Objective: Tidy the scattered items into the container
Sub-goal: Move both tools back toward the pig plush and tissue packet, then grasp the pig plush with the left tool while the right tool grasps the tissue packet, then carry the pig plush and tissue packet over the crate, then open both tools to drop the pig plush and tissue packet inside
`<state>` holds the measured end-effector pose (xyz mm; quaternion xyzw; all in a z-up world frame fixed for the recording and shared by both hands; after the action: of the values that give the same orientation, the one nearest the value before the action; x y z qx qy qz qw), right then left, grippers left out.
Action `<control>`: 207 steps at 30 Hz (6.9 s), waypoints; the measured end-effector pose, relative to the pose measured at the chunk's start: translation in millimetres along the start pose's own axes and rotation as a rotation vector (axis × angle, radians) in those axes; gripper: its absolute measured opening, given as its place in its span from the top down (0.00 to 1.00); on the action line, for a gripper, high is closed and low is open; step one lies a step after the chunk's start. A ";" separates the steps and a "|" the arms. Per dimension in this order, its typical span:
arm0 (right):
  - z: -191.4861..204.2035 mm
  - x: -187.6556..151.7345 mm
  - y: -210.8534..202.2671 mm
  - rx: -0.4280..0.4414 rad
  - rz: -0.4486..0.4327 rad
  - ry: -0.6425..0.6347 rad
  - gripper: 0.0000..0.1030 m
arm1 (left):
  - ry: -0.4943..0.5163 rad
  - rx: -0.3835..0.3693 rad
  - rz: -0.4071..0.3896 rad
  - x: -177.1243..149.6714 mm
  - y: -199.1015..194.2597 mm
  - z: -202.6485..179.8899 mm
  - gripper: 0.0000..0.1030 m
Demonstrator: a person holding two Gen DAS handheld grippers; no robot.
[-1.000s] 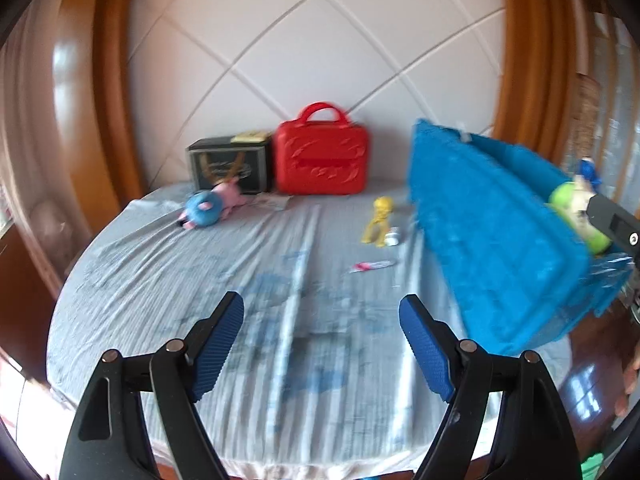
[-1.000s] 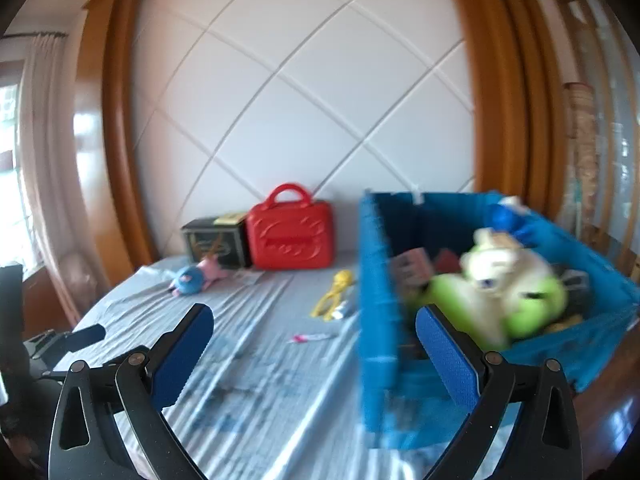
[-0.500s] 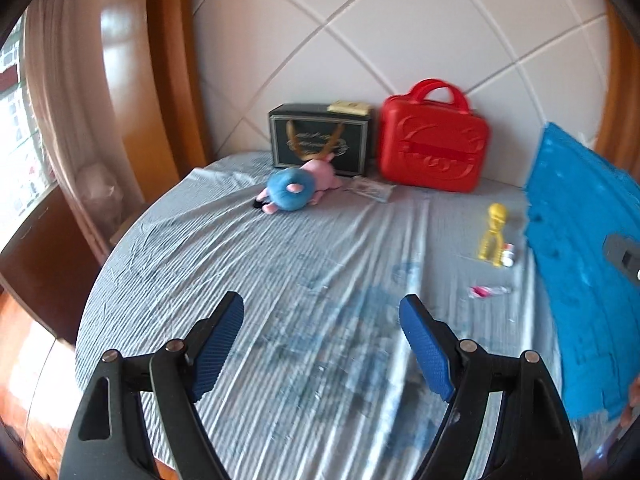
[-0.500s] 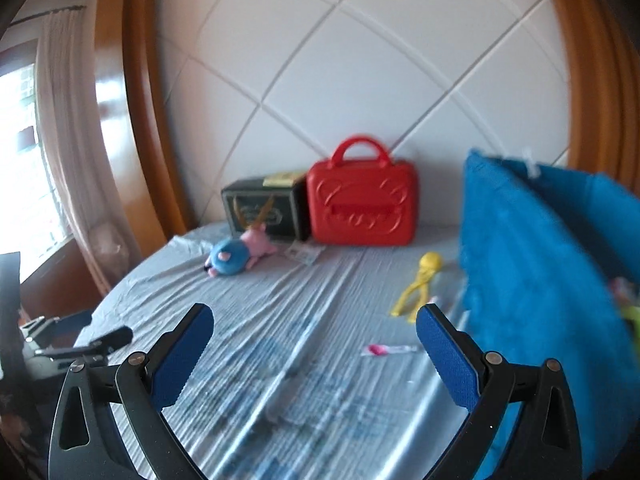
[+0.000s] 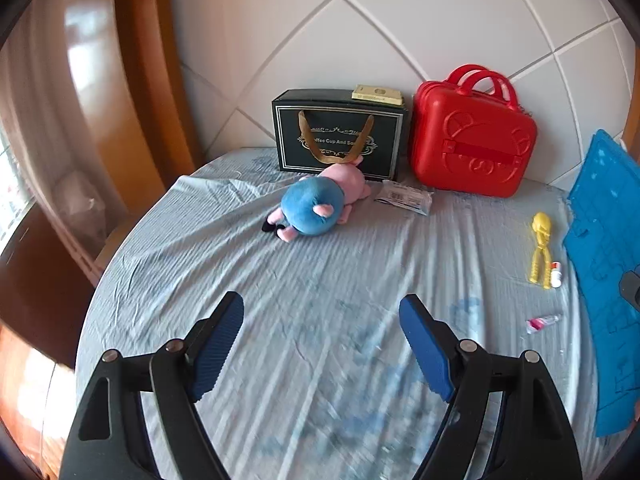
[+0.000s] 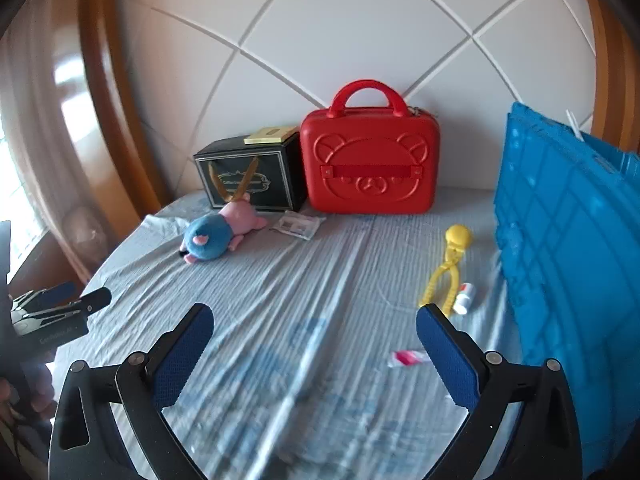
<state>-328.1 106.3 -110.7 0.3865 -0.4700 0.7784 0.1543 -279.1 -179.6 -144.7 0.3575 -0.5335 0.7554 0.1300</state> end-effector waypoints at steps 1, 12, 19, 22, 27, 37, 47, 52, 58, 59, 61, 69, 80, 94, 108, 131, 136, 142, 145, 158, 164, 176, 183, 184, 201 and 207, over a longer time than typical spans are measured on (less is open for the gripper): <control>4.3 2.8 9.7 -0.001 0.007 0.015 0.00 | 0.008 -0.005 0.005 6.7 10.0 5.1 0.22; 8.6 31.4 137.6 -0.047 0.142 0.088 0.48 | 0.066 -0.059 0.092 61.8 134.0 2.2 0.22; -0.1 74.1 266.2 0.026 0.188 0.034 0.56 | 0.075 -0.103 0.161 69.2 215.3 -39.0 0.22; -4.0 88.9 324.9 0.078 0.195 0.047 0.56 | 0.109 -0.070 0.150 75.4 238.7 -46.1 0.22; 5.2 111.0 396.6 0.249 0.209 0.082 0.41 | 0.131 -0.064 0.126 85.6 261.3 -35.7 0.22; 46.2 103.5 471.0 0.308 0.365 0.040 0.37 | 0.137 -0.135 0.148 78.6 276.4 -28.3 0.26; 72.7 7.8 345.7 0.387 0.511 0.141 0.37 | 0.065 -0.010 0.248 0.7 215.1 46.6 0.27; 105.2 -52.5 275.6 0.521 0.604 0.218 0.40 | 0.008 0.023 0.232 -11.9 171.9 71.3 0.27; 83.6 -29.5 228.5 0.327 0.390 0.115 0.40 | -0.024 -0.025 0.251 -38.7 136.8 63.5 0.27; 78.8 -25.8 235.9 0.288 0.372 0.101 0.40 | -0.025 -0.033 0.257 -43.5 131.8 59.0 0.27; 67.7 -21.7 259.4 0.237 0.359 0.099 0.43 | -0.023 -0.031 0.263 -49.5 126.9 55.7 0.27; 91.1 -79.0 263.5 0.541 0.635 0.294 0.51 | -0.056 -0.032 0.257 -50.0 106.4 48.4 0.26; 24.8 -22.0 218.5 0.130 0.396 0.075 0.45 | -0.192 -0.144 0.322 -12.6 135.5 -14.5 0.26; -46.6 19.6 298.6 0.089 0.348 0.064 0.32 | 0.089 0.051 0.157 30.7 223.5 -77.0 0.17; -54.4 57.5 447.6 0.003 0.365 -0.360 0.02 | -0.166 -0.010 0.386 54.4 274.8 -33.0 0.10; -32.2 17.8 362.8 0.092 0.391 -0.188 0.68 | -0.008 -0.008 0.159 50.6 237.4 -72.9 0.47; -23.4 32.8 308.3 0.113 0.304 -0.162 0.69 | -0.013 -0.028 0.084 53.1 184.0 -64.1 0.47; 9.2 50.0 223.5 0.100 0.187 -0.167 0.69 | -0.026 -0.057 -0.030 58.8 97.6 -45.1 0.47; 26.0 51.7 171.8 0.089 0.130 -0.175 0.69 | -0.021 -0.060 -0.092 55.0 46.3 -35.5 0.47; 39.8 27.0 -68.1 -0.188 -0.145 -0.060 0.69 | 0.145 -0.334 -0.318 27.4 -122.9 -70.8 0.46; 3.3 1.0 -181.4 -0.352 -0.245 0.006 0.69 | 0.218 -0.499 -0.413 11.3 -211.5 -137.8 0.46; -199.1 -68.5 -380.6 -0.528 -0.328 0.075 0.69 | 0.262 -0.640 -0.445 -64.9 -354.2 -356.8 0.46; -327.3 -94.4 -402.1 -0.509 -0.222 0.158 0.69 | 0.347 -0.562 -0.332 -94.4 -375.9 -448.1 0.45; -339.7 -98.3 -401.3 -0.503 -0.215 0.172 0.69 | 0.360 -0.546 -0.342 -96.9 -379.9 -451.6 0.44; -380.9 -139.5 -391.7 -0.409 -0.047 0.208 0.56 | 0.319 -0.395 -0.237 -84.5 -363.1 -449.1 0.25; -375.5 -135.3 -392.7 -0.380 -0.077 0.188 0.03 | 0.321 -0.345 -0.343 -73.2 -383.4 -437.5 0.20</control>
<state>-174.2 643.0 -68.6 0.2941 -0.5767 0.7019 0.2971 -181.1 379.4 2.4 0.2908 -0.5585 0.6674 0.3975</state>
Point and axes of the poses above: each gripper's, at about its wrist camera, not at the fingertips, and y roughly the way its jaws point, z to its left, x to its top, the point moved 2 cm from there along y, roughly the way its jaws point, and after that the axes turned 12 degrees about x, right-handed, at the moved point
